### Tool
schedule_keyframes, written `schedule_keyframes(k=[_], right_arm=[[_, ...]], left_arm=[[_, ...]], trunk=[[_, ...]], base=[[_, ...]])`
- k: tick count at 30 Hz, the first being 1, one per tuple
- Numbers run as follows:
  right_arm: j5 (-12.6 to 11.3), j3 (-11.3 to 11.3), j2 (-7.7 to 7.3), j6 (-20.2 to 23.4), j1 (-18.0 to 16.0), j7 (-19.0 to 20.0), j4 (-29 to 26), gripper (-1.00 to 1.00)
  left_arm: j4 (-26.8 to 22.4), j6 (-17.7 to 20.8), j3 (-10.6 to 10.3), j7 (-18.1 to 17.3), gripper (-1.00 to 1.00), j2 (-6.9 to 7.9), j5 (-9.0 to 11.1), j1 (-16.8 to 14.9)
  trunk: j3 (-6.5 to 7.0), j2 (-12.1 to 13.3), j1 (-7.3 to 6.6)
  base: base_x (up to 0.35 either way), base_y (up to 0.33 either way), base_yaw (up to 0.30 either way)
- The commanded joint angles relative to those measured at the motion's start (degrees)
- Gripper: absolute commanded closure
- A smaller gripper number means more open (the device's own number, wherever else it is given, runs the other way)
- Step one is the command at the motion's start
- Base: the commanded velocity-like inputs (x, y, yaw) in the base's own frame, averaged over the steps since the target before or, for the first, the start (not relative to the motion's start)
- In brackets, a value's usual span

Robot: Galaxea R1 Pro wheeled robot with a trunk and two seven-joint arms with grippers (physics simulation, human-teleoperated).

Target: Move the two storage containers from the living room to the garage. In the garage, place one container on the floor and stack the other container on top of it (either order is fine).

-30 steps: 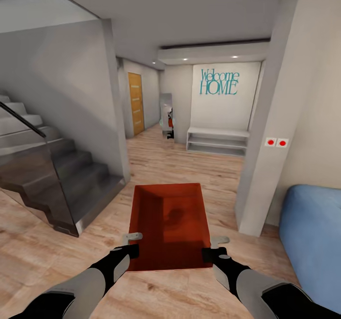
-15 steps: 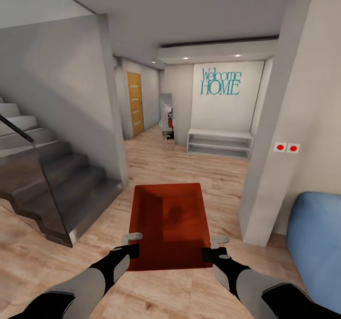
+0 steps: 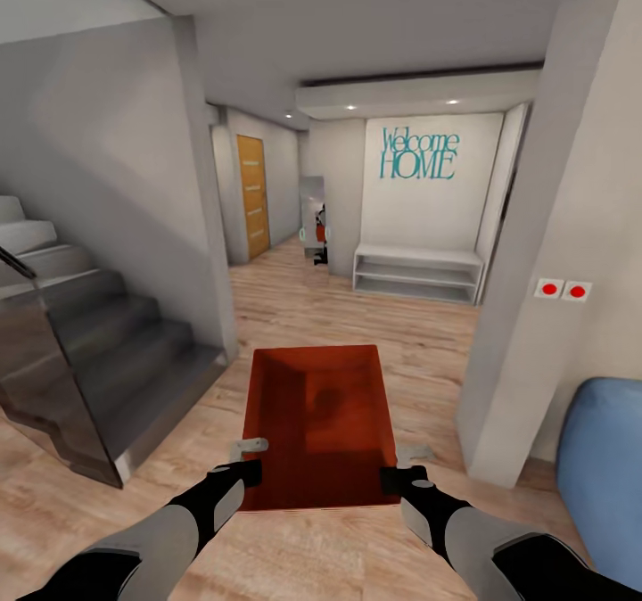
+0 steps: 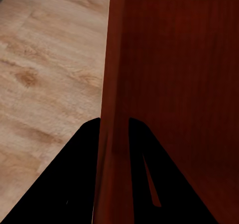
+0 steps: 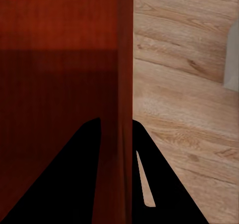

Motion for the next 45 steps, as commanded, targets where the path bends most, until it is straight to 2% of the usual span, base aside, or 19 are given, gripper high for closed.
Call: schedule_keyframes(k=[1, 45], right_arm=[[-0.21, -1.82, 0.05, -0.14, 0.0, 0.12, 0.13, 1.0], [-0.21, -1.81, 0.05, -0.22, 0.0, 0.12, 0.13, 1.0]], left_arm=[[-0.3, -1.29, 1.29, 2.26, 1.0, 1.24, -0.65, -0.01], [-0.31, -1.29, 1.29, 2.26, 1.0, 1.24, -0.65, -0.01]], trunk=[[-0.02, -0.04, 0.05], [-0.02, -0.04, 0.05]], base=[[0.323, 0.0, 0.0], [0.323, 0.0, 0.0]])
